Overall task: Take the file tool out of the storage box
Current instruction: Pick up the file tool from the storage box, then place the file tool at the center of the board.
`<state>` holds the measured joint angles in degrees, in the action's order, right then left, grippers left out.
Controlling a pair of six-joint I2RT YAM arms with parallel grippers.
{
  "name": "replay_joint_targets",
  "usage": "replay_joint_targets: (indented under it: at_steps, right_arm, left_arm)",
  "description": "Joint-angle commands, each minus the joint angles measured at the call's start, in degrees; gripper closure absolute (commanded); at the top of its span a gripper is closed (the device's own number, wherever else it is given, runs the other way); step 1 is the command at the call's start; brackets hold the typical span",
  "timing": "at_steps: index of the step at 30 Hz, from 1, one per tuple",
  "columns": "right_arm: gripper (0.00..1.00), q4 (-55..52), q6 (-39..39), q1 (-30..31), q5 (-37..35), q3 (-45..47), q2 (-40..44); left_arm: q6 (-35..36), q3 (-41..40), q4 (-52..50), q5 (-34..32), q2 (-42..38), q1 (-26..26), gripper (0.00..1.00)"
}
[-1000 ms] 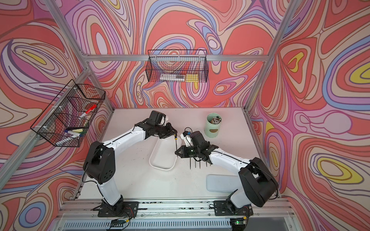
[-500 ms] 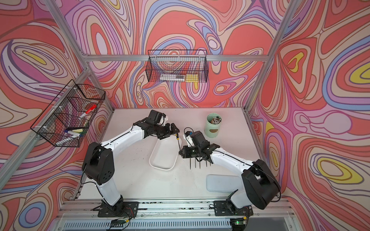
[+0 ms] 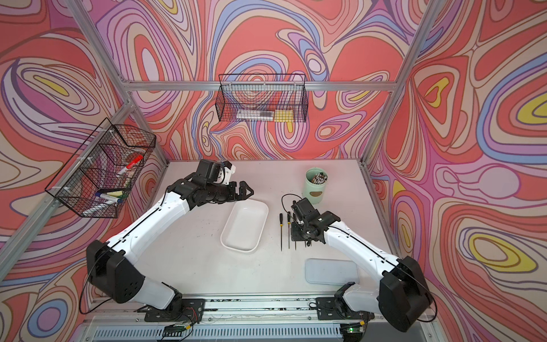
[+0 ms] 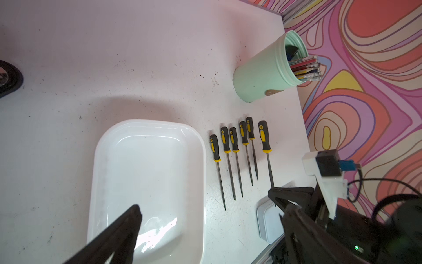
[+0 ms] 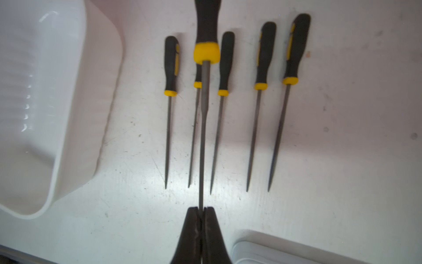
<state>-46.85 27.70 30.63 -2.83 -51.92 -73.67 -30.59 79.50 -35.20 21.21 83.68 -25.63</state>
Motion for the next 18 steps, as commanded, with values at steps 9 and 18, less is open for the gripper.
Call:
replay_joint_targets:
  at_steps: [9,18]
  right_arm:
    - [1.00,-11.2,-3.2,-7.8,-4.7,-5.6,-6.7]
    - [1.00,-10.1,-6.5,-12.4,0.2,-7.6,-13.4]
  left_arm:
    - [8.4,-3.6,-10.6,-5.4,-15.0,0.0,0.01]
    - [11.3,-10.5,-8.9,-6.6,-21.6,0.0,0.01]
